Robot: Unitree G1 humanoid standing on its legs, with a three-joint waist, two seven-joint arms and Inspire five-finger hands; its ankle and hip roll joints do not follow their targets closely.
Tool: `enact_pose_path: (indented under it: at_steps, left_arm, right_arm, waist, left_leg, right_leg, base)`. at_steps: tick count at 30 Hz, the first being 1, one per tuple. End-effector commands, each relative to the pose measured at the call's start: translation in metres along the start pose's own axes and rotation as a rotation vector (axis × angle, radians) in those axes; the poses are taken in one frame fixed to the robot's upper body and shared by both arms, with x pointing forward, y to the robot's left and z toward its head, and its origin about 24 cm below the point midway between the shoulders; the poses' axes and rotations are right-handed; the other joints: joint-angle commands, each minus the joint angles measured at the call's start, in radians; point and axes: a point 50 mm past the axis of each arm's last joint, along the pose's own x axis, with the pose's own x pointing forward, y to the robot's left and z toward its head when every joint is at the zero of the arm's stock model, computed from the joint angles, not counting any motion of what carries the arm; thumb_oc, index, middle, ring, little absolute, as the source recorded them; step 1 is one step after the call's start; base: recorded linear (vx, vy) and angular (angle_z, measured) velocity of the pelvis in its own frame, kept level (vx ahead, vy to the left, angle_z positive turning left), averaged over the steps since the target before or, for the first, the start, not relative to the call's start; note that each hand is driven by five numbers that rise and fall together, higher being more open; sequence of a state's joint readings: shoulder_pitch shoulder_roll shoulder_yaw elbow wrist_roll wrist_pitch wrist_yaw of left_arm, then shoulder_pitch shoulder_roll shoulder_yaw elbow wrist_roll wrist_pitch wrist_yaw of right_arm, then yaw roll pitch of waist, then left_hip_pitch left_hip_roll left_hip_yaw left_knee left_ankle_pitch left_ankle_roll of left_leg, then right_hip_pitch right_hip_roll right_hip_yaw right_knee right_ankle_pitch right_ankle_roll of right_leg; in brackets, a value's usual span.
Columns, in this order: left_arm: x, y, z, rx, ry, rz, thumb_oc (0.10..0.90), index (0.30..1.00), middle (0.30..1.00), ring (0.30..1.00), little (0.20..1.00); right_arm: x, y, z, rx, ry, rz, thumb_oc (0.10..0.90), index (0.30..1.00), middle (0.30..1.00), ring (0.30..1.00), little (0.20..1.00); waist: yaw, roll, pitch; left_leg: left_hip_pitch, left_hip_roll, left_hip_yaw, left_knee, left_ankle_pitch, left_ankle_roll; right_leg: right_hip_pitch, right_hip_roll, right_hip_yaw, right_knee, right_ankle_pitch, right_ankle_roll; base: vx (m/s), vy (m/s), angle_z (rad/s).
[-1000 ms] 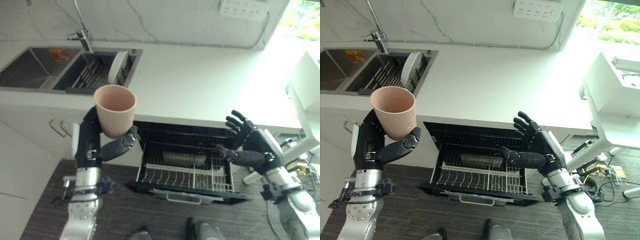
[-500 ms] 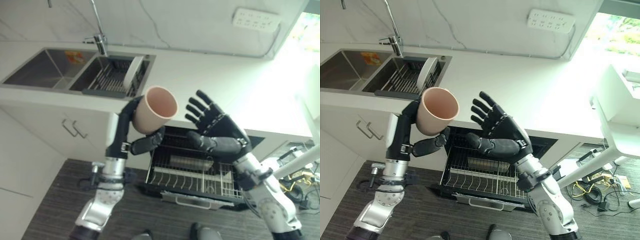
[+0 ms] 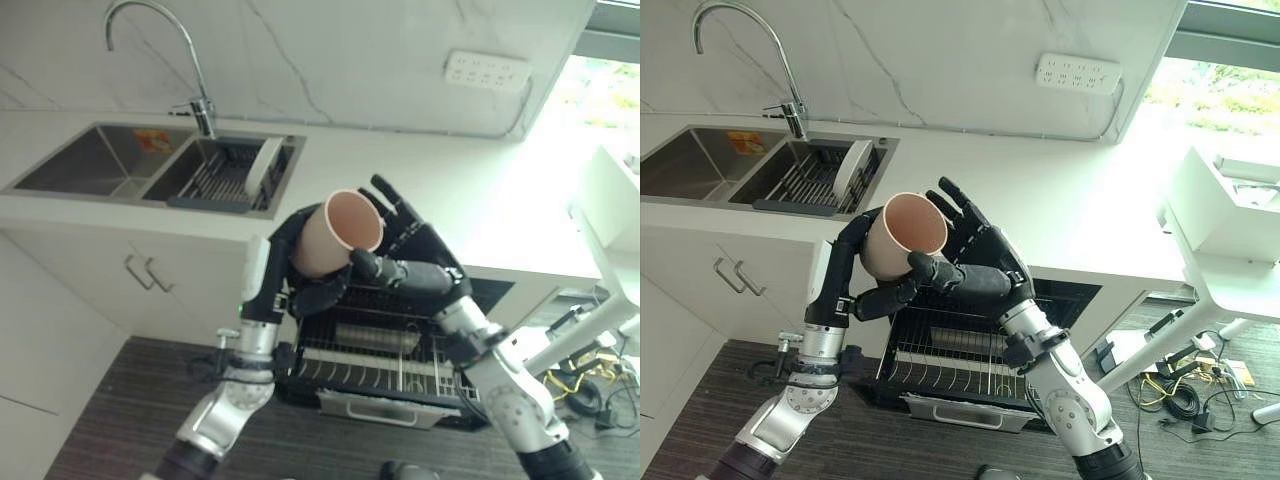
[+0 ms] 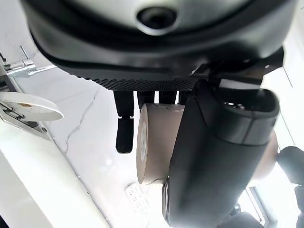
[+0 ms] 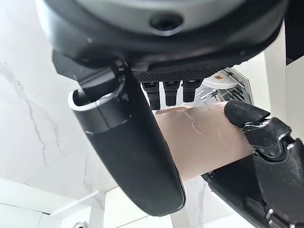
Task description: Place the dishes in the dishwasher.
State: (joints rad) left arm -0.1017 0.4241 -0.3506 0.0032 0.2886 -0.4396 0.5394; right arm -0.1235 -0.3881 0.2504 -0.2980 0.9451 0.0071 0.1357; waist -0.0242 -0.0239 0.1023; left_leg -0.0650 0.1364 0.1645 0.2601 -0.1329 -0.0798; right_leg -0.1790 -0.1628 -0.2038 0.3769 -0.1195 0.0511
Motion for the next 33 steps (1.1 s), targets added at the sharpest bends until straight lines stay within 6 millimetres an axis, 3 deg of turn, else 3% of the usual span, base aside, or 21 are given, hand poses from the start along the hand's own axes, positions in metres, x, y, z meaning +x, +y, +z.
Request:
enact_pose_path:
  at_steps: [1, 11, 15, 24, 33]
  left_arm:
    - [0.034, 0.003, 0.032, -0.048, -0.240, 0.068, 0.400, 0.300, 0.300, 0.300, 0.300]
    - [0.035, -0.002, 0.031, -0.033, -0.209, 0.088, 0.400, 0.300, 0.300, 0.300, 0.300]
    - [0.034, 0.001, 0.031, -0.018, -0.199, 0.137, 0.400, 0.300, 0.300, 0.300, 0.300]
    - [0.035, 0.005, 0.029, 0.033, -0.192, 0.239, 0.400, 0.300, 0.300, 0.300, 0.300]
    - [0.034, -0.009, 0.036, 0.020, -0.243, 0.265, 0.400, 0.300, 0.300, 0.300, 0.300]
  right_arm:
    - [0.023, 0.022, 0.036, -0.012, -0.251, 0.077, 0.800, 0.900, 0.900, 0.900, 0.900]
    - [0.028, 0.041, 0.041, -0.133, -0.294, 0.088, 0.800, 0.900, 0.900, 0.900, 0.900]
    - [0.028, 0.045, 0.034, -0.147, -0.270, 0.067, 0.800, 0.900, 0.900, 0.900, 0.900]
    - [0.029, 0.044, 0.025, -0.049, -0.234, -0.004, 0.800, 0.900, 0.900, 0.900, 0.900]
    - [0.035, 0.048, 0.013, 0.157, -0.214, -0.081, 0.800, 0.900, 0.900, 0.900, 0.900]
  waist:
    - [0.008, -0.010, -0.049]
    - [0.013, -0.008, -0.048]
    - [0.015, -0.007, -0.044]
    - [0.012, -0.009, -0.037]
    - [0.010, -0.012, -0.032]
  left_leg:
    - [0.015, 0.046, -0.018, 0.040, -0.084, -0.018]
    - [0.017, 0.040, -0.022, 0.040, -0.087, -0.016]
    - [0.019, 0.038, -0.020, 0.040, -0.087, -0.014]
    - [0.027, 0.035, -0.016, 0.040, -0.090, -0.010]
    - [0.034, 0.036, -0.006, 0.040, -0.094, -0.007]
  right_leg:
    - [0.093, -0.042, 0.022, -0.077, -0.009, 0.115]
    - [0.100, -0.045, 0.028, -0.077, -0.013, 0.116]
    - [0.102, -0.047, 0.030, -0.077, -0.013, 0.117]
    - [0.108, -0.046, 0.035, -0.077, -0.013, 0.117]
    - [0.110, -0.045, 0.041, -0.077, -0.012, 0.118]
  base:
    - [0.00, 0.000, 0.00]
    - [0.01, 0.002, 0.00]
    - [0.00, 0.000, 0.00]
    - [0.03, 0.001, -0.01]
    - [0.02, 0.003, -0.01]
